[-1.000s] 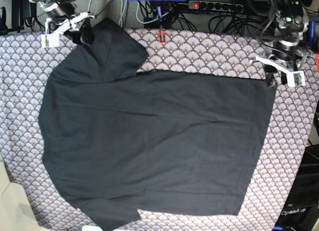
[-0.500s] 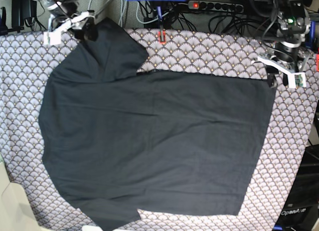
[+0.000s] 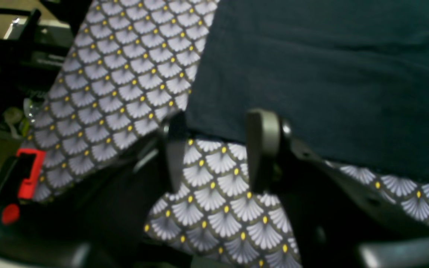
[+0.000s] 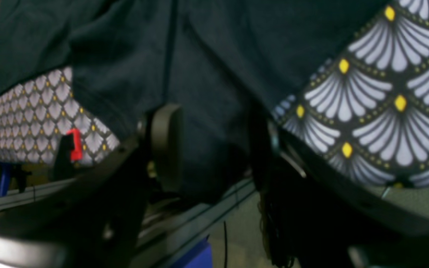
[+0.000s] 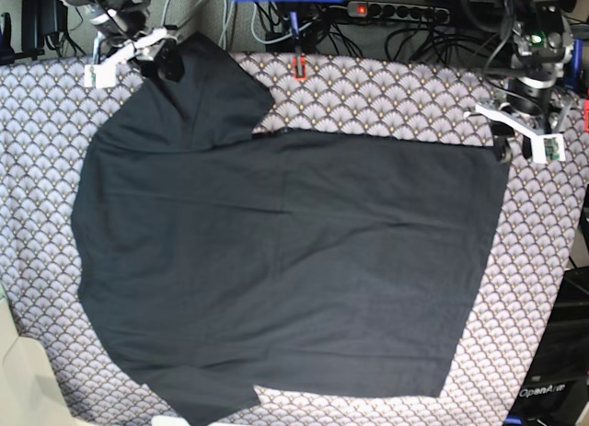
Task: Fold the T-shirt properly
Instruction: 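Move both grippers down to the shirt's shoulder corners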
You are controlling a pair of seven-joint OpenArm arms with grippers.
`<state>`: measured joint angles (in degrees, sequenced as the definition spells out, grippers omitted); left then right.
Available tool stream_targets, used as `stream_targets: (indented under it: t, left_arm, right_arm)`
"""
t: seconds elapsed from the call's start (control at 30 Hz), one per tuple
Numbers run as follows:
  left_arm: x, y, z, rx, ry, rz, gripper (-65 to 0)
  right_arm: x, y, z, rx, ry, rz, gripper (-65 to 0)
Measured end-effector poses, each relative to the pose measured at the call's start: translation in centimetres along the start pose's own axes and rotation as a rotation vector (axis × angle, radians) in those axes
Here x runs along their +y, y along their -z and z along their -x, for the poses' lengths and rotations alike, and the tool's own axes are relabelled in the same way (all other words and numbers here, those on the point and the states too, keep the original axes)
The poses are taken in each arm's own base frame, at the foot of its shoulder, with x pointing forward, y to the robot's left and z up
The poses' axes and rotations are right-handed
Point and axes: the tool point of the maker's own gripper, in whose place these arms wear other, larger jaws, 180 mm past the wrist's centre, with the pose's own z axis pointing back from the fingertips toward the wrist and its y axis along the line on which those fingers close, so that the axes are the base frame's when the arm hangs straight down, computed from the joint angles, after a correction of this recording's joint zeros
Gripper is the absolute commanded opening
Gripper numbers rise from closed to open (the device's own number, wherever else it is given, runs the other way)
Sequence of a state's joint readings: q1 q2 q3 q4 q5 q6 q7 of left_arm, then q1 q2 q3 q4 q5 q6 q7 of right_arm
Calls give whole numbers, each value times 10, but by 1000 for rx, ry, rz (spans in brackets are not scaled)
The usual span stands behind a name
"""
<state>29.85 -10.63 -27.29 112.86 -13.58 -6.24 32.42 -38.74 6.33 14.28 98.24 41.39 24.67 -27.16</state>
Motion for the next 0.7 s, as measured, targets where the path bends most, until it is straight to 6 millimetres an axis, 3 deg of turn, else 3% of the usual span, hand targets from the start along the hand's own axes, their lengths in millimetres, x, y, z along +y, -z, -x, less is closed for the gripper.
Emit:
stream_targets:
  t: [0.17,0.4,0.47,0.6,0.7]
  left_arm:
    - [0,0,0,-1,0,0,-384]
    - [0,0,0,0,0,-1,-384]
    - [0,0,0,-1,-2,-1,-384]
    - [0,0,0,0,-3,-1,-384]
    - [0,0,0,-1,-3,-1,-385]
  right_arm:
    - [1,1,1,5,-2,-3,-451]
    - [6,-4,1,55,-35,-7,-414]
    - [1,-9,-1,76,-47,14,-398]
    - [-10,-19,-24,20,-71,56,-373]
    - [-14,-20,-20,36,-65,67,-369]
